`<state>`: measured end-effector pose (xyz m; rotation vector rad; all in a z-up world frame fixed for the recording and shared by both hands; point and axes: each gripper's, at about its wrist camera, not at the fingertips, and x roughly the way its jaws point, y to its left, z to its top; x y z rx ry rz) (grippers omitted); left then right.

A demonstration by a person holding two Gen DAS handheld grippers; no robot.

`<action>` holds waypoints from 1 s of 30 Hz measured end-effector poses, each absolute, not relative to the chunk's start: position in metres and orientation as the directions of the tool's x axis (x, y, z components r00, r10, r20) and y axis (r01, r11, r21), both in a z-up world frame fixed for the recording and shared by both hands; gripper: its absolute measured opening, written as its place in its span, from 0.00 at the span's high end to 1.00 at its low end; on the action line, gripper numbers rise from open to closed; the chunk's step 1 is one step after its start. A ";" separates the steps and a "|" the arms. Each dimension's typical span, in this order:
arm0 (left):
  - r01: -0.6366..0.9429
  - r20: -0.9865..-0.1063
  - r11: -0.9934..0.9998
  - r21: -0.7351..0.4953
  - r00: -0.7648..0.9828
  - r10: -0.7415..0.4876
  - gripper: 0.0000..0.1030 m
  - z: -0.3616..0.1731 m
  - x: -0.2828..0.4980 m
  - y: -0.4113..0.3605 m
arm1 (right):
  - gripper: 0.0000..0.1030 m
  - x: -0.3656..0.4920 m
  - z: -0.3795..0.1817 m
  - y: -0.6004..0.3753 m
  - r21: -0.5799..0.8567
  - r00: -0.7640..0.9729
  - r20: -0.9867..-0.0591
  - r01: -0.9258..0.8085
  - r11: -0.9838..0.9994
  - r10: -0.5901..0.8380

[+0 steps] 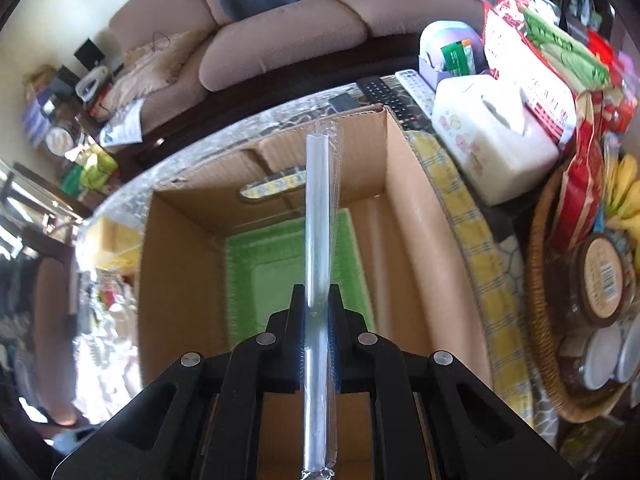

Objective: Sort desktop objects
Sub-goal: 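Open the left gripper to drop its sleeve into the box while the right gripper holds its sleeve, then lower the right gripper's sleeve into the box and open the right gripper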

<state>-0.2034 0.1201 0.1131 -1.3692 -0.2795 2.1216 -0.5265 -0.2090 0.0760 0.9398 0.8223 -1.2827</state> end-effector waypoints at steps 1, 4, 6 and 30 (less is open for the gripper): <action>-0.359 -0.760 -0.805 -0.472 -0.297 0.578 0.79 0.112 -0.206 0.118 | 0.92 -0.525 0.070 -0.214 0.060 0.073 -0.916 0.997 0.045 -0.395; -0.337 -0.760 -0.807 -0.485 -0.294 0.579 0.79 0.108 -0.216 0.116 | 0.92 -0.525 0.046 -0.226 -0.028 -0.005 -0.937 0.998 0.062 -0.350; -0.336 -0.760 -0.805 -0.490 -0.287 0.583 0.79 0.104 -0.222 0.117 | 0.92 -0.523 0.030 -0.232 -0.105 -0.072 -0.940 0.991 0.085 -0.333; -0.355 -0.766 -0.804 -0.477 -0.280 0.578 0.79 0.088 -0.223 0.120 | 0.85 -0.530 -0.035 -0.260 -0.335 -0.271 -0.910 0.926 0.172 -0.315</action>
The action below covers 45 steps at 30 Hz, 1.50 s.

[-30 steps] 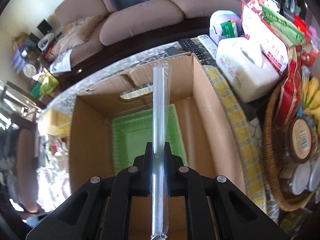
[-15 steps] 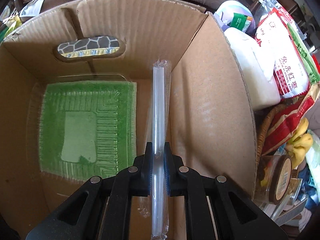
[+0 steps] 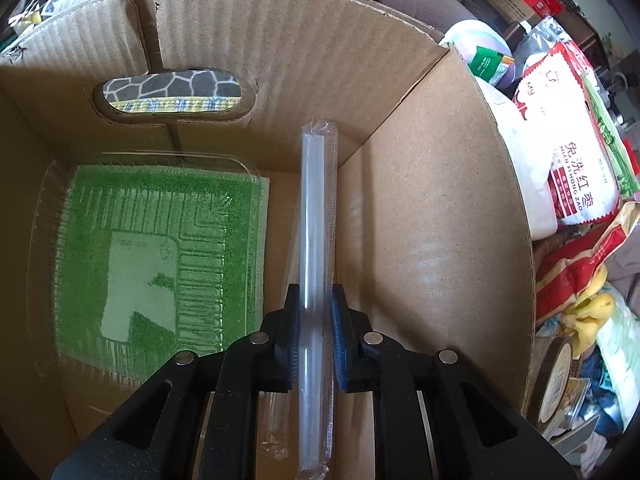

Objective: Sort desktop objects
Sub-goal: 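Lower the right gripper's sleeve into the box and open the right gripper, then withdraw both grippers from the box back over the table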

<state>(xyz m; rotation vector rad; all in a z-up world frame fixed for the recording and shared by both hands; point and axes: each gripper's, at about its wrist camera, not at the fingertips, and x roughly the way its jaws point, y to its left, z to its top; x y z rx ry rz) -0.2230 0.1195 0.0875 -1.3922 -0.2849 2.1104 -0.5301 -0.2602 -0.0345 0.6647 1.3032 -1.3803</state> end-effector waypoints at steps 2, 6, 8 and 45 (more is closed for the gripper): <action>-0.350 -0.767 -0.806 -0.477 -0.282 0.576 0.79 0.087 -0.222 0.118 | 0.78 -0.522 -0.031 -0.258 -0.336 -0.269 -0.907 0.926 0.174 -0.323; -0.347 -0.765 -0.807 -0.478 -0.286 0.577 0.77 0.087 -0.221 0.116 | 0.73 -0.514 -0.026 -0.256 -0.357 -0.284 -0.895 0.918 0.172 -0.343; -0.344 -0.765 -0.807 -0.479 -0.286 0.577 0.77 0.087 -0.222 0.114 | 0.72 -0.513 -0.019 -0.255 -0.352 -0.277 -0.892 0.921 0.166 -0.358; -0.367 -0.766 -0.852 -0.373 -0.397 0.506 0.00 0.159 -0.122 0.056 | 0.00 -0.497 0.082 -0.096 -0.150 -0.080 -0.878 0.982 0.114 -0.472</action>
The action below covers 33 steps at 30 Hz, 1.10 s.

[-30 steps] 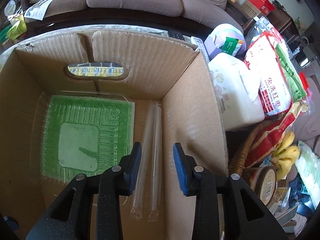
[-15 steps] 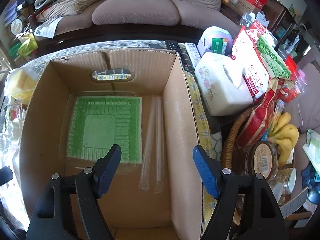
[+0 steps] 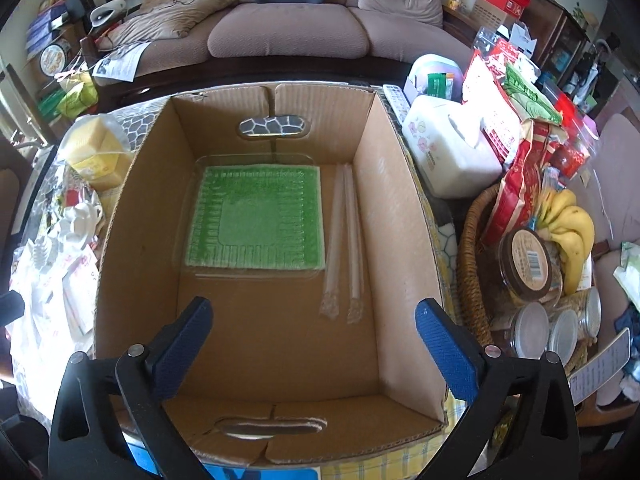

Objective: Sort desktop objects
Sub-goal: 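Withdraw both grippers from the box back over the table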

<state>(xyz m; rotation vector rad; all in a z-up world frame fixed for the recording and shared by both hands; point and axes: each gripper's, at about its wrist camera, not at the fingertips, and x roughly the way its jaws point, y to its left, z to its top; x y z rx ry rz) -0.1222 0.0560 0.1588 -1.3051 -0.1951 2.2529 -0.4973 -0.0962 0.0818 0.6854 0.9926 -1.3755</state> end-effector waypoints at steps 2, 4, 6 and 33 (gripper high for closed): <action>-0.365 -0.765 -0.855 -0.369 -0.403 0.502 0.00 0.162 -0.114 0.048 | 0.00 -0.493 0.084 -0.084 -0.153 -0.080 -0.874 0.981 0.117 -0.478; -0.367 -0.767 -0.860 -0.356 -0.411 0.493 0.00 0.165 -0.106 0.041 | 0.00 -0.489 0.088 -0.071 -0.147 -0.073 -0.871 0.982 0.116 -0.485; -0.365 -0.768 -0.866 -0.342 -0.422 0.481 0.00 0.168 -0.098 0.032 | 0.00 -0.484 0.091 -0.058 -0.134 -0.059 -0.869 0.984 0.119 -0.492; -0.202 -0.822 -0.955 -0.218 -0.490 0.291 0.00 0.130 -0.020 -0.138 | 0.00 -0.372 0.077 0.070 -0.020 0.115 -0.818 0.973 0.228 -0.564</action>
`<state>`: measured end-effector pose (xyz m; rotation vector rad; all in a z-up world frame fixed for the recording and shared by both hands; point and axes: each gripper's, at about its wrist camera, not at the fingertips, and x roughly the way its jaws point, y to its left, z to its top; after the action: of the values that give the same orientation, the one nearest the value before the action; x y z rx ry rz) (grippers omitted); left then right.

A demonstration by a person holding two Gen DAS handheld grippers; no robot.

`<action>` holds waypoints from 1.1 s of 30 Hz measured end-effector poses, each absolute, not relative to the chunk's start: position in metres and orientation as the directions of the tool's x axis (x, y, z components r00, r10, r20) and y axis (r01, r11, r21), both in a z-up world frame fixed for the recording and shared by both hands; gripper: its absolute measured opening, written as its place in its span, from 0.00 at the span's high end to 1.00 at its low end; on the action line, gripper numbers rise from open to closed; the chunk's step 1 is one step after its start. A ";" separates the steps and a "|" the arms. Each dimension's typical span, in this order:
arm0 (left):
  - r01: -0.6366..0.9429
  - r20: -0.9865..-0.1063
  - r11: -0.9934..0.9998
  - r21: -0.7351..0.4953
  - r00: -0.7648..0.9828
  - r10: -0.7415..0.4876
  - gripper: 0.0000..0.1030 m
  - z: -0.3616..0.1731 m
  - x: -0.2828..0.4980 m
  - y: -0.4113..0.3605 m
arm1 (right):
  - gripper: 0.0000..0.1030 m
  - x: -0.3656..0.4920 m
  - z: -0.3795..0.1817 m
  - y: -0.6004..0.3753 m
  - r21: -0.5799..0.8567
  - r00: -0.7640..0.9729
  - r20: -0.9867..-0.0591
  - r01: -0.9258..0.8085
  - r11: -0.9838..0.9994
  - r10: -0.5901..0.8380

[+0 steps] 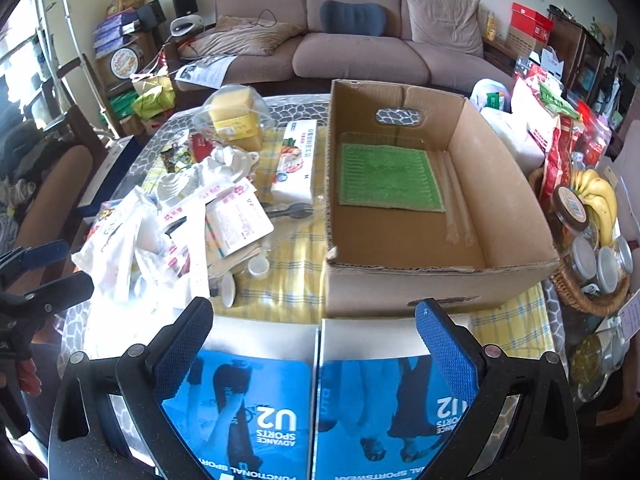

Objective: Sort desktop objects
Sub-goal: 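Withdraw both grippers from the box back over the table, then grasp a white pink-printed cutlery packet with the right gripper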

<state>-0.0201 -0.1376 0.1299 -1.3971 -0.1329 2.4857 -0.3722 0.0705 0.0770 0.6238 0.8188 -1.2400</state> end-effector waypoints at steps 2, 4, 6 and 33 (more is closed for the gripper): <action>-0.172 -0.827 -0.961 -0.215 -0.492 0.273 0.00 0.123 -0.020 -0.158 | 0.00 -0.362 0.073 0.072 -0.006 0.139 -0.817 0.968 0.250 -0.559; -0.140 -0.831 -0.967 -0.213 -0.494 0.255 0.00 0.117 -0.022 -0.177 | 0.00 -0.349 0.069 0.073 0.007 0.162 -0.815 0.963 0.270 -0.557; -0.113 -0.836 -0.973 -0.202 -0.497 0.231 0.00 0.111 -0.023 -0.198 | 0.01 -0.337 0.065 0.073 0.025 0.189 -0.811 0.957 0.290 -0.554; -0.067 -0.914 -0.995 -0.074 -0.394 0.095 0.24 -0.005 -0.086 -0.235 | 0.48 -0.228 -0.045 -0.012 0.022 0.211 -0.870 0.920 0.392 -0.446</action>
<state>-0.0859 -0.2350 -0.0049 -1.6714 -0.0390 2.5446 -0.2277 -0.0124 -0.0446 0.6304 0.9153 -1.0406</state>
